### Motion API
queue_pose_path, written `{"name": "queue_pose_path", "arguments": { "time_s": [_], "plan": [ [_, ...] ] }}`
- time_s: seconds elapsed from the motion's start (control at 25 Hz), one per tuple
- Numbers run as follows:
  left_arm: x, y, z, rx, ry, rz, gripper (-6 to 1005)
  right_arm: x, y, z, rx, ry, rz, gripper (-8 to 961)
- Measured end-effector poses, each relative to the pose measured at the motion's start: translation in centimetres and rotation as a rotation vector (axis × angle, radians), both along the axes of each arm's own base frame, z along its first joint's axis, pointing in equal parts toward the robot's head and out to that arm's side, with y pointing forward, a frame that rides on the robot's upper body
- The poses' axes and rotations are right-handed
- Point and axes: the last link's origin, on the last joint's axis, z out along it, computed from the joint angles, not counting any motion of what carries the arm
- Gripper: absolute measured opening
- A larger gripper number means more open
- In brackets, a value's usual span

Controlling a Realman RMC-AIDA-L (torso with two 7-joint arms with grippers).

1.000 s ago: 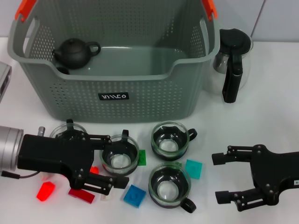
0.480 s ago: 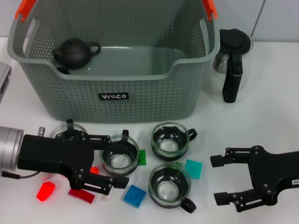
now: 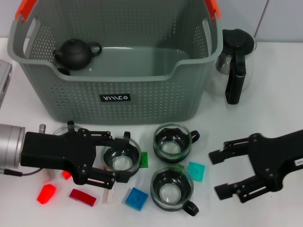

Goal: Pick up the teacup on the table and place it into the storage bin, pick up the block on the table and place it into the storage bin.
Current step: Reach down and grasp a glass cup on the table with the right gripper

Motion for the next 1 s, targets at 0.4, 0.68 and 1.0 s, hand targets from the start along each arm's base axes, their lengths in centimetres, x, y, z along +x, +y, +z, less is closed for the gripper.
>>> {"name": "queue_pose_path", "arguments": {
  "time_s": [0.4,0.68,1.0],
  "plan": [
    [-1.1,0.0,1.1,0.062,-0.019,0.057,844,-4.0,1.3,-2.1,-0.118,-0.089,0.063,837],
    [-2.6,-0.3,3.5,0.125,-0.037,0.135,843,-4.2,1.7,-3.0,-0.196,-0.405,0.08,754],
    [-2.9,-0.2,3.7,0.144,-0.04,0.153,844,-7.3,2.8,-3.7,-0.186,-0.594,0.194,755]
  ]
}}
